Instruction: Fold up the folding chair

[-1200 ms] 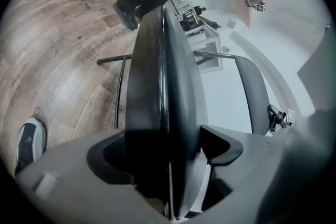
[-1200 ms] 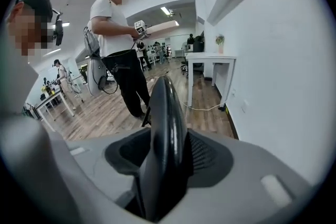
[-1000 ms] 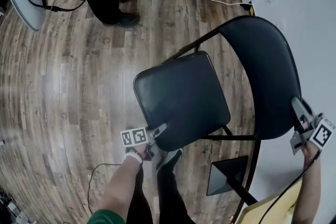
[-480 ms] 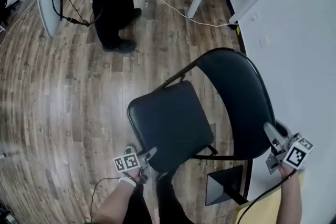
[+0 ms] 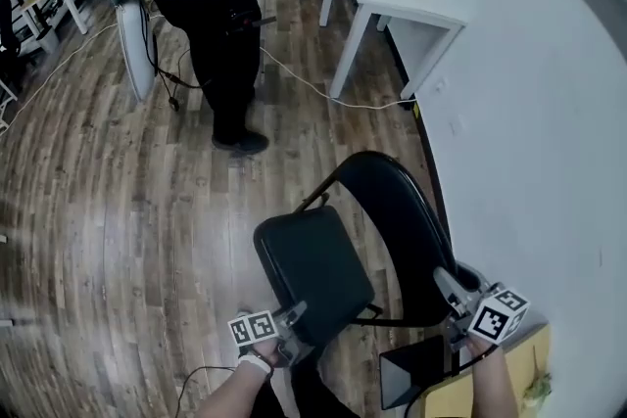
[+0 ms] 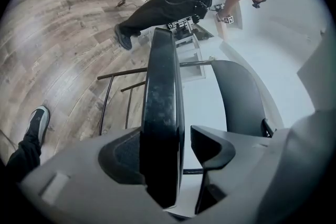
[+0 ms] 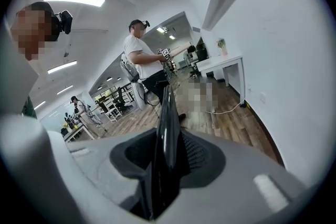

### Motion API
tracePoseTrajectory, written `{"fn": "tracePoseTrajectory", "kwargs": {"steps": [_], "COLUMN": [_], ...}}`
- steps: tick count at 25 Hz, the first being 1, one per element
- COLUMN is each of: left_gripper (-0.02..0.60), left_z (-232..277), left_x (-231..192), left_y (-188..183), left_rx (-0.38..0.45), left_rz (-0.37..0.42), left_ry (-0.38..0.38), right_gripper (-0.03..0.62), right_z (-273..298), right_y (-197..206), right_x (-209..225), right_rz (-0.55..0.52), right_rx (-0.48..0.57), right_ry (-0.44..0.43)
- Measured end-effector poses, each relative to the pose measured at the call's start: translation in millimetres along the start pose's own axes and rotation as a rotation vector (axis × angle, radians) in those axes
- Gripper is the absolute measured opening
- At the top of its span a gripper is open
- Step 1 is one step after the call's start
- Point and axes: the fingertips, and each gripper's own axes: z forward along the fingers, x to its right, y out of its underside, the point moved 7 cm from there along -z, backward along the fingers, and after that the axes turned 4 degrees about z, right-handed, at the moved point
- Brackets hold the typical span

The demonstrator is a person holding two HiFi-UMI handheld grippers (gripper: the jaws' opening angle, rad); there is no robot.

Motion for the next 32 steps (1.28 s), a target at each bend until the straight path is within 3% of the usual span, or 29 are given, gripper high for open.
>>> {"fn": "tracePoseTrajectory", "kwargs": {"steps": [11, 19, 23, 26, 32], "left_gripper": [0.285, 0.31, 0.308, 0.249, 0.247], "left_z": [37.2, 82.9, 109.2, 125.2, 157.0], "left_x": [99.0, 173.7, 198.7, 212.3, 232.9], "left_y": [2.4, 4.2, 7.4, 8.8, 10.8], "left_rx": [0.011, 0.006, -0.014, -0.019, -0.022], "left_rz": [0.018, 0.018, 0.031, 0.039, 0.057], "left_ry": [-0.127, -0.063, -0.085, -0.112, -0.122], "right_gripper": [0.13, 0.13, 0.13, 0.13, 0.13], "right_z": [-17.1, -24.1, -28.3, -31.0, -34.0], "right_y": [-10.9, -14.6, -18.6, -24.4, -33.7], "right_x": [-44.0, -74.2, -75.1, -70.6, -50.4], "right_rz": [-0.106, -0.186, -0.206, -0.219, -0.24], "right_rx": [0.021, 0.022, 0.02, 0.025, 0.036], "right_ry": [0.073, 0.106, 0.112, 0.124, 0.157]}}
